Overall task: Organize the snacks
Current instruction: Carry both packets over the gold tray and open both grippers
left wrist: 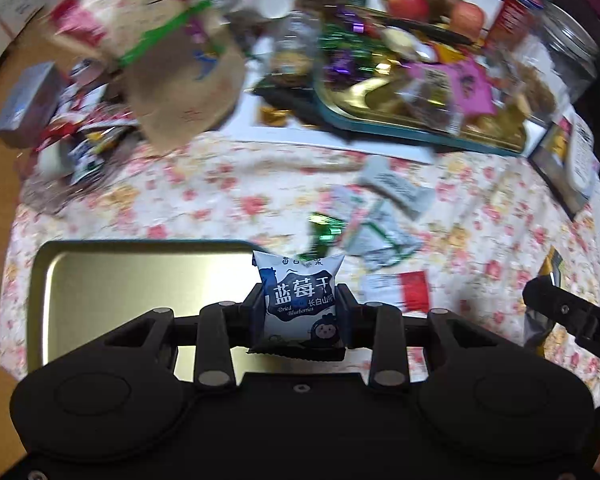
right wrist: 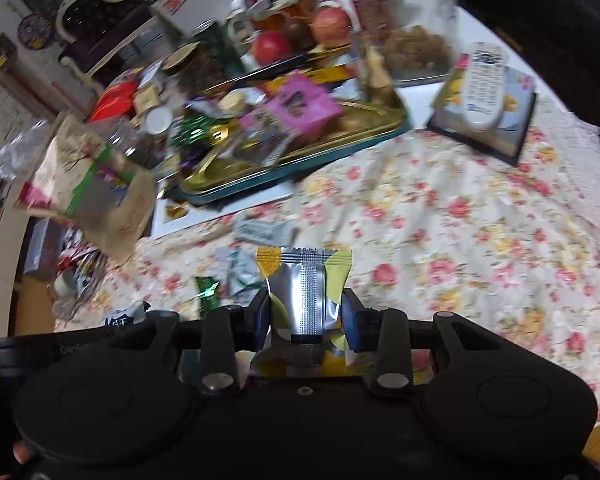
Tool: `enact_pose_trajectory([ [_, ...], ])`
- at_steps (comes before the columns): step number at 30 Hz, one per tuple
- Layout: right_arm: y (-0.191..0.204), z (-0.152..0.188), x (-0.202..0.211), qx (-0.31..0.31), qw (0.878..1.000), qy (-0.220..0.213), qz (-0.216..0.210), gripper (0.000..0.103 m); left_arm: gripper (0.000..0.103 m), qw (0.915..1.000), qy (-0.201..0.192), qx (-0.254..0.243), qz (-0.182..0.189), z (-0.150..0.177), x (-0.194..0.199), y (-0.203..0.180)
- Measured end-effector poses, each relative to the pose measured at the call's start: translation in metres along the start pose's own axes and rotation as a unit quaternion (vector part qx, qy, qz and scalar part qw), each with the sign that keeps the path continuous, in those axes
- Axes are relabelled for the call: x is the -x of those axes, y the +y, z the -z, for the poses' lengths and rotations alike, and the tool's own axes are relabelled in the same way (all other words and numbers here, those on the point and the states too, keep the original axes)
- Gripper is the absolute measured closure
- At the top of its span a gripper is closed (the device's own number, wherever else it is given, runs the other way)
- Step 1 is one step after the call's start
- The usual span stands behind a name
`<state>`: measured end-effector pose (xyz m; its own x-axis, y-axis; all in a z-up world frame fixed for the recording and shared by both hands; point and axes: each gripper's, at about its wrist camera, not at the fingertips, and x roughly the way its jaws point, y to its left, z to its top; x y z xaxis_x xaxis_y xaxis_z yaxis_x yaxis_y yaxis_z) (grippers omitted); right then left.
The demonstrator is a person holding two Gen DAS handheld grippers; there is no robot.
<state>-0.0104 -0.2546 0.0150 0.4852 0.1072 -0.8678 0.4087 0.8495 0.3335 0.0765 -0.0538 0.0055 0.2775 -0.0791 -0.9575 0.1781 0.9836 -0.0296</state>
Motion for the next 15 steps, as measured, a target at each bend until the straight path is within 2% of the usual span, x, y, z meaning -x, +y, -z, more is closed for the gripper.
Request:
enact_pose_trajectory([
  [6, 0.064, 0.011, -0.017, 0.048, 0.998, 0.025, -0.032, 0.064, 0.059, 0.9983, 0.01, 0.056, -0.015, 0.007, 0.003, 0.067],
  [15, 0.157, 0.045, -0.053, 0.128, 0.988, 0.068, -0.055, 0.064, 0.059, 0.9925, 0.021, 0.117, -0.029, 0.023, 0.002, 0.138],
])
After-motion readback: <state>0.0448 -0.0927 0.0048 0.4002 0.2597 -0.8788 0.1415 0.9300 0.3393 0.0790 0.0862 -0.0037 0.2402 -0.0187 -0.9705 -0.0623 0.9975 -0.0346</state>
